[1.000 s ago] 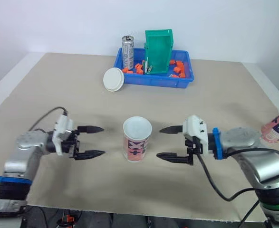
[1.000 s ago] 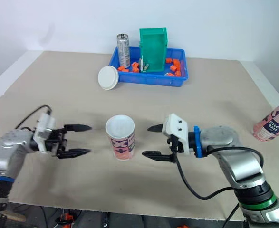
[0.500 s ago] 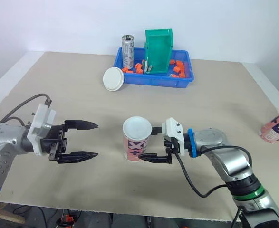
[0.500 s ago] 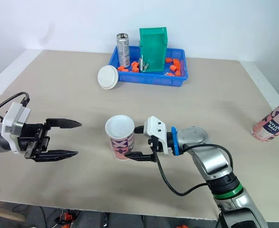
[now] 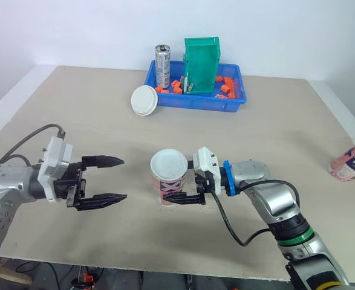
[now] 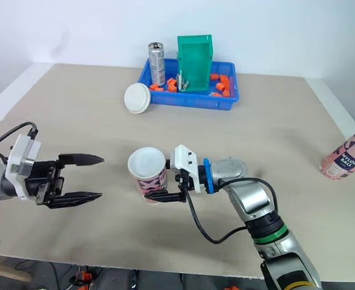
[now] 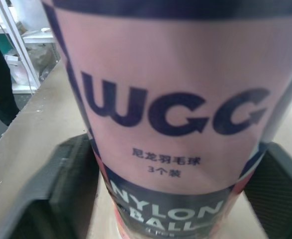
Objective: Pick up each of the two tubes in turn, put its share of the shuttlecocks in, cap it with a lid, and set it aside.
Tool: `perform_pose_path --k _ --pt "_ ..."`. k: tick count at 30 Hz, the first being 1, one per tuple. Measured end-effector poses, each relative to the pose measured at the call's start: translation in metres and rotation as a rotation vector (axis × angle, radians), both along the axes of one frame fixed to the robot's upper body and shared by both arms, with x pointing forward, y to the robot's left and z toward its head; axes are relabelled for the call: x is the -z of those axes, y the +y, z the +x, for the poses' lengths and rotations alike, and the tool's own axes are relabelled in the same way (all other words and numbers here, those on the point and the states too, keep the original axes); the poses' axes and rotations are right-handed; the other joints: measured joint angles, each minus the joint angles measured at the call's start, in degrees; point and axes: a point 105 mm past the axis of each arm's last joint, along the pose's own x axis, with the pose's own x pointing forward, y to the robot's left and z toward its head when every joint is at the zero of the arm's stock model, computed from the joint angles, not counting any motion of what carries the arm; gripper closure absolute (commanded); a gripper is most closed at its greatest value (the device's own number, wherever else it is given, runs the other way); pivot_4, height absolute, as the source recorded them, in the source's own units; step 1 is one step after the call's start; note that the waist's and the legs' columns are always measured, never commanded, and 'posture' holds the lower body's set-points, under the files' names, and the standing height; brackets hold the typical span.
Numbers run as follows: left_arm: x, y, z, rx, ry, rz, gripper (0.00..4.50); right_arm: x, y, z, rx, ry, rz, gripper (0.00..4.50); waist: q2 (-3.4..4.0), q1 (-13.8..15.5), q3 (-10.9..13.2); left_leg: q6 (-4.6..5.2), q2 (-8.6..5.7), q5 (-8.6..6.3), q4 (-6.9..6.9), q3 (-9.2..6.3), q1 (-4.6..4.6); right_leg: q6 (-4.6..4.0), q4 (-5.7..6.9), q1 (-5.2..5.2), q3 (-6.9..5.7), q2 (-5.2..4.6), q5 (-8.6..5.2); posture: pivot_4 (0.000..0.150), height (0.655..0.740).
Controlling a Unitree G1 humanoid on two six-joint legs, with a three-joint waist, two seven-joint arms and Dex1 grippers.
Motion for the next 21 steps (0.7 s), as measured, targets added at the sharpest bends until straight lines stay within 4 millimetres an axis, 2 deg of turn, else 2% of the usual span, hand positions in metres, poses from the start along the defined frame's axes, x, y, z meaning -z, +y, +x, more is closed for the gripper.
perform_pose_path --k 1,6,11,12,13,15,17,19,20,21 --pt "0.000 -0.001 0.001 0.003 -0.001 -0.002 0.00 0.000 0.000 0.000 0.000 -0.001 0.000 1.74 0.00 0.0 0.0 0.00 0.00 0.00 0.00 0.00 0.00 0.00 0.00 0.00 0.00 0.00 0.00 0.150 0.7362" --pt "0.002 -0.010 0.003 0.027 0.003 -0.020 0.00 -0.001 -0.004 0.002 0.017 0.005 -0.004 1.74 0.00 0.0 0.0 0.00 -0.01 0.00 0.02 -0.01 0.00 0.04 0.01 0.02 0.00 0.00 0.03 0.150 0.7362" --pt "-0.003 -0.024 0.013 0.053 -0.040 -0.032 0.00 -0.011 -0.021 0.012 0.103 -0.013 0.007 1.74 0.01 0.2 0.0 0.00 -0.06 0.01 0.09 -0.01 -0.02 0.11 0.01 0.05 0.01 -0.01 0.08 0.150 0.7362" --pt "-0.008 -0.036 0.021 0.065 -0.060 -0.087 0.00 -0.023 -0.036 0.020 0.185 -0.036 0.029 1.74 0.02 0.4 0.0 -0.01 -0.11 0.02 0.14 -0.03 -0.04 0.20 0.02 0.09 0.01 -0.04 0.10 0.150 0.7362" --pt "-0.008 -0.041 0.023 0.070 -0.063 -0.100 0.00 -0.030 -0.044 0.024 0.224 -0.057 0.041 1.74 -0.03 0.6 0.0 -0.01 -0.11 0.03 0.17 -0.02 -0.06 0.38 0.01 0.09 0.03 -0.04 0.21 0.150 0.7362" --pt "-0.011 -0.054 0.033 0.070 -0.070 -0.146 0.00 -0.049 -0.077 0.038 0.393 -0.103 0.081 1.74 -0.05 0.7 0.0 -0.01 -0.16 0.03 0.19 -0.02 -0.07 0.46 0.00 0.13 0.05 -0.07 0.24 0.150 0.7362" --pt "-0.012 -0.060 0.039 0.062 -0.078 -0.158 0.00 -0.059 -0.098 0.047 0.501 -0.125 0.112 1.74 -0.06 0.7 0.0 -0.01 -0.15 0.03 0.18 -0.02 -0.06 0.45 0.00 0.12 0.05 -0.05 0.24 0.150 0.7362" --pt "-0.014 -0.072 0.050 0.057 -0.090 -0.191 0.00 -0.068 -0.145 0.064 0.737 -0.137 0.184 1.74 -0.06 0.9 0.0 0.00 -0.21 0.04 0.18 -0.08 -0.07 0.45 0.00 0.17 0.06 -0.05 0.25 0.150 0.7362" --pt "-0.012 -0.077 0.053 0.055 -0.092 -0.192 0.00 -0.070 -0.165 0.069 0.830 -0.138 0.206 1.74 -0.05 0.9 0.0 0.01 -0.22 0.04 0.18 -0.06 -0.07 0.44 0.00 0.16 0.11 -0.05 0.26 0.150 0.7362" --pt "-0.011 -0.086 0.060 0.050 -0.096 -0.202 0.00 -0.069 -0.193 0.071 0.953 -0.141 0.214 1.74 -0.05 0.9 0.0 0.01 -0.26 0.04 0.16 -0.07 -0.07 0.41 0.00 0.19 0.13 -0.06 0.28 0.150 0.7362"
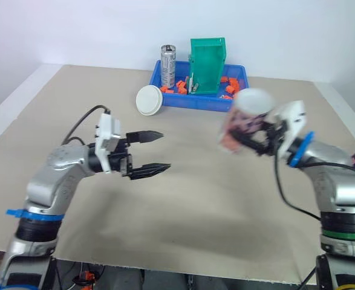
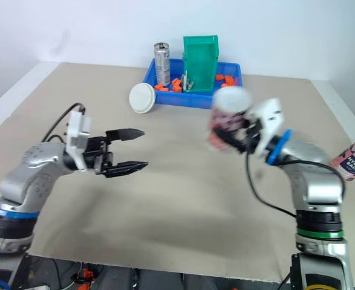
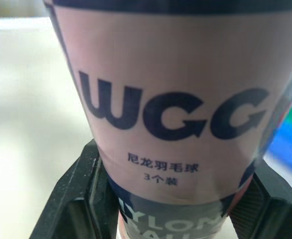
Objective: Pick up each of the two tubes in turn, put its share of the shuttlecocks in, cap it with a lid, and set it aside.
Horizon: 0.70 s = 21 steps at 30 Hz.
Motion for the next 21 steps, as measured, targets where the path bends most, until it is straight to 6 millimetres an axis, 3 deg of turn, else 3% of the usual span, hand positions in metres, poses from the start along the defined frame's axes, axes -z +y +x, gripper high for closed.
perform_pose_path --k 5,8,13,21 --pt "0.008 -0.028 0.022 -0.013 0.020 -0.017 0.00 0.016 -0.069 0.001 0.326 0.034 0.084 1.74 0.05 -0.2 0.0 0.02 -0.09 -0.01 -0.03 0.03 -0.01 -0.14 0.01 -0.01 0.18 0.00 0.09 0.150 0.7362" --pt "0.010 -0.038 0.024 0.010 0.021 -0.018 0.00 0.017 -0.089 -0.005 0.421 0.017 0.113 1.74 0.08 -0.8 0.0 0.03 -0.09 -0.01 -0.09 0.02 0.01 -0.12 0.01 -0.01 0.22 0.04 0.08 0.150 0.7362" --pt "0.008 -0.043 0.024 0.021 0.013 -0.027 0.00 0.039 -0.099 -0.014 0.470 0.062 0.114 1.74 0.15 -1.0 0.0 0.04 -0.09 0.00 -0.05 0.02 0.03 -0.07 0.02 0.02 0.26 0.04 0.11 0.150 0.7362" --pt "0.008 -0.050 0.023 0.036 0.022 -0.051 0.00 0.059 -0.109 -0.019 0.506 0.119 0.134 1.74 0.23 -0.9 -0.1 0.20 -0.14 0.12 0.04 0.05 0.07 0.39 0.02 0.07 0.32 0.03 0.10 0.150 0.7362"
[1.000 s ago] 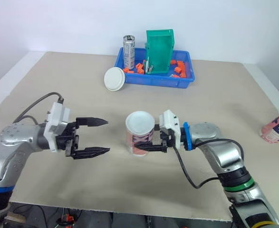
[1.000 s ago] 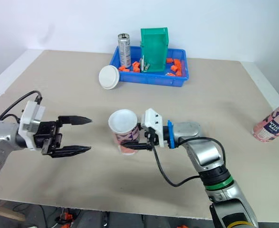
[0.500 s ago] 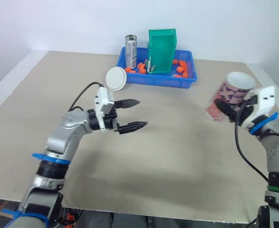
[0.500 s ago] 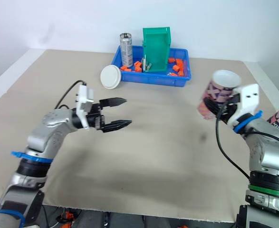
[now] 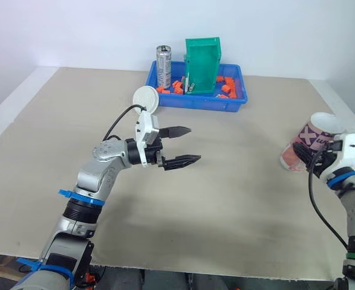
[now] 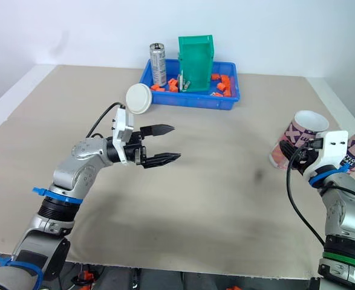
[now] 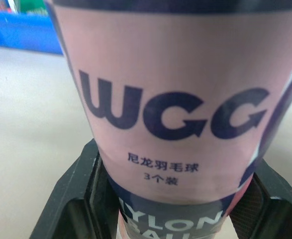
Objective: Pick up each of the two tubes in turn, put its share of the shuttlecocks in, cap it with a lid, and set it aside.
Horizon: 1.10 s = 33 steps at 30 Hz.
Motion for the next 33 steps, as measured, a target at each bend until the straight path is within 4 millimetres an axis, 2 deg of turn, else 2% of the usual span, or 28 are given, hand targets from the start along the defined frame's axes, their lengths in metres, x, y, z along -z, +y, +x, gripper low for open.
perform_pose_path --k 3,4,5,10,16,25,29,32,33 --pt "-0.001 -0.001 0.001 0.000 -0.006 0.002 0.00 0.002 -0.003 0.000 0.002 0.009 0.000 0.71 0.00 0.0 0.0 0.05 0.00 0.04 0.00 -0.02 0.02 0.02 0.00 0.03 -0.01 0.01 0.03 0.150 0.7362" --pt "-0.002 -0.001 0.001 -0.001 -0.009 0.003 0.00 0.005 -0.005 0.000 0.005 0.023 0.001 0.22 0.00 0.0 0.0 0.06 0.00 0.04 0.01 -0.02 0.02 0.03 0.00 0.03 -0.01 0.01 0.04 0.150 0.7362" --pt "-0.002 -0.001 0.001 -0.001 -0.010 0.004 0.00 0.009 -0.006 -0.001 0.005 0.042 0.003 0.07 0.00 0.0 0.0 0.06 0.00 0.05 0.01 -0.01 0.02 0.04 0.00 0.04 0.00 0.00 0.05 0.150 0.7362" --pt "-0.002 -0.001 0.001 -0.005 -0.012 0.007 0.00 0.026 -0.004 -0.003 -0.018 0.109 -0.013 0.07 0.05 0.0 0.0 0.06 -0.01 0.05 0.00 0.00 0.02 0.05 0.00 0.03 0.02 0.00 0.05 0.150 0.7362" --pt "-0.003 0.002 0.002 -0.010 -0.013 0.009 0.00 0.029 -0.004 -0.012 -0.059 0.147 -0.043 0.07 0.06 0.0 0.0 0.06 -0.03 0.05 0.01 0.00 0.01 0.07 0.00 0.03 0.03 -0.01 0.05 0.150 0.7362" --pt "0.007 0.026 0.007 -0.078 0.024 0.058 0.00 0.032 -0.017 -0.039 -0.084 0.233 -0.106 0.07 0.09 0.0 0.0 0.06 -0.02 0.05 0.00 0.00 0.02 0.07 0.00 0.03 0.03 -0.02 0.03 0.150 0.7362" --pt "0.017 0.049 0.004 -0.142 0.086 0.078 0.00 0.028 0.000 -0.058 -0.187 0.253 -0.137 0.07 0.16 -0.1 -0.1 0.06 0.02 0.04 -0.04 0.00 0.04 0.03 0.00 0.01 0.02 0.00 -0.01 0.150 0.7362" --pt "0.030 0.073 0.000 -0.209 0.160 0.122 0.00 0.008 0.035 -0.064 -0.321 0.193 -0.160 0.07 0.25 -0.4 -0.1 0.06 0.06 0.05 -0.04 0.00 0.09 0.00 0.02 0.01 0.02 0.03 0.03 0.150 0.7362" --pt "0.034 0.081 -0.003 -0.243 0.179 0.127 0.00 -0.004 0.056 -0.065 -0.387 0.144 -0.168 0.07 0.24 -0.5 -0.1 0.07 0.06 0.06 -0.03 -0.01 0.09 0.00 0.02 0.01 0.00 0.02 0.07 0.150 0.7362"
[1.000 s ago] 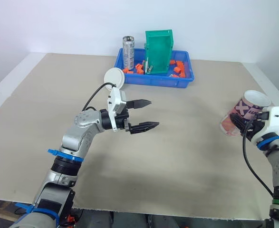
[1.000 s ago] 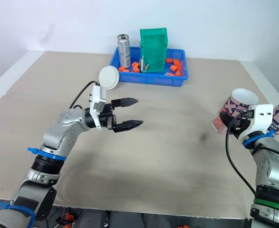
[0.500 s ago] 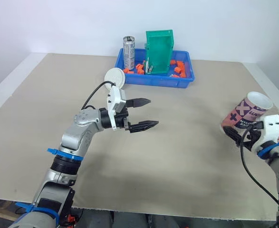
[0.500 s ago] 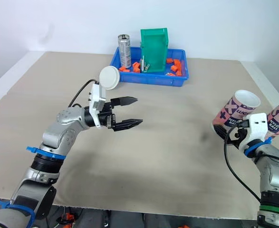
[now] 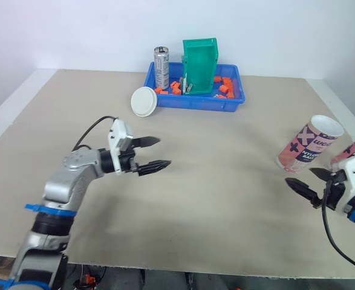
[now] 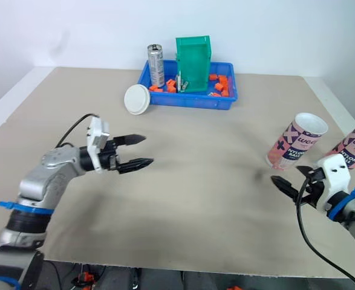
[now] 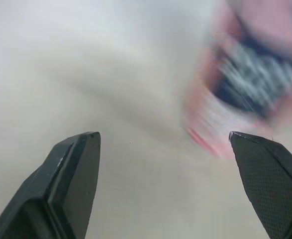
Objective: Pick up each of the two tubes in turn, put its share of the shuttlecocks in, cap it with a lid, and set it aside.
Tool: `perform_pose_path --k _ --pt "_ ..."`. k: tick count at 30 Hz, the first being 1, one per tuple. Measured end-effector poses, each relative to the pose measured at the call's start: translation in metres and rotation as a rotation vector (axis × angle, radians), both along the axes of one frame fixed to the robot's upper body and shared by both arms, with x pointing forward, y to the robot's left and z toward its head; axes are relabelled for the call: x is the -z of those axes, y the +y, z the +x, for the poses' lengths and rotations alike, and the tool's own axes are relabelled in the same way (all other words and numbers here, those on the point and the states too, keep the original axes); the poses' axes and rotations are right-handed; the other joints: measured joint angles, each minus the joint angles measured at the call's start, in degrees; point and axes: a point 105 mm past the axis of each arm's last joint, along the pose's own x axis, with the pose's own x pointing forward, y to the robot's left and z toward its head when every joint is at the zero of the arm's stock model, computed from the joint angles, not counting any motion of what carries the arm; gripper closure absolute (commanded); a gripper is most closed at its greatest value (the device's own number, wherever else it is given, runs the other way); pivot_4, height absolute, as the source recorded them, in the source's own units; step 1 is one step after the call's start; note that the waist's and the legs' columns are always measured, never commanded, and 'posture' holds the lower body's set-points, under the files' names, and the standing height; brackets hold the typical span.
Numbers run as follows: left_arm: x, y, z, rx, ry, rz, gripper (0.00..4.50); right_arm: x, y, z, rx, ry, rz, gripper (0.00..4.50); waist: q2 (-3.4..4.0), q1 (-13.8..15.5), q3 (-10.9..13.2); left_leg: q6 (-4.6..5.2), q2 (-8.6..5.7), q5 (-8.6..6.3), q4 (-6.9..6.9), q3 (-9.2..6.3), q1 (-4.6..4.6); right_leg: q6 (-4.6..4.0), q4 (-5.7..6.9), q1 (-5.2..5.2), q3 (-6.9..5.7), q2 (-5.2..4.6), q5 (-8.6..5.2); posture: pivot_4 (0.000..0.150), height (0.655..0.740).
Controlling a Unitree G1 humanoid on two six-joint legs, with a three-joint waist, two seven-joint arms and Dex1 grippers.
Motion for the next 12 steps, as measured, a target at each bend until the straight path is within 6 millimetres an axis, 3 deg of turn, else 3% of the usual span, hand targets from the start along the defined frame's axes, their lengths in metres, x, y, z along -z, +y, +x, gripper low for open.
perform_pose_path --k 3,6,12 --pt "0.004 0.012 -0.002 -0.073 0.022 0.006 0.00 -0.008 0.037 0.001 -0.120 -0.035 0.011 0.07 -0.15 0.3 0.0 0.02 0.01 0.06 0.08 -0.02 0.00 -0.26 -0.02 0.04 -0.05 -0.02 -0.05 0.150 0.7362" --pt "0.015 0.030 -0.005 -0.171 0.072 0.012 0.00 0.011 0.076 0.001 -0.240 0.015 0.044 0.07 -0.24 0.3 0.0 0.03 0.00 0.08 0.12 0.06 -0.02 -0.30 -0.03 0.01 -0.05 -0.12 -0.02 0.150 0.7362" --pt "0.032 0.040 -0.009 -0.249 0.116 0.007 0.00 0.030 0.079 0.009 -0.240 0.045 0.053 0.07 -0.29 0.9 0.0 0.02 -0.06 0.10 0.13 0.15 -0.13 -0.24 -0.11 0.01 -0.07 -0.27 -0.06 0.150 0.7362"
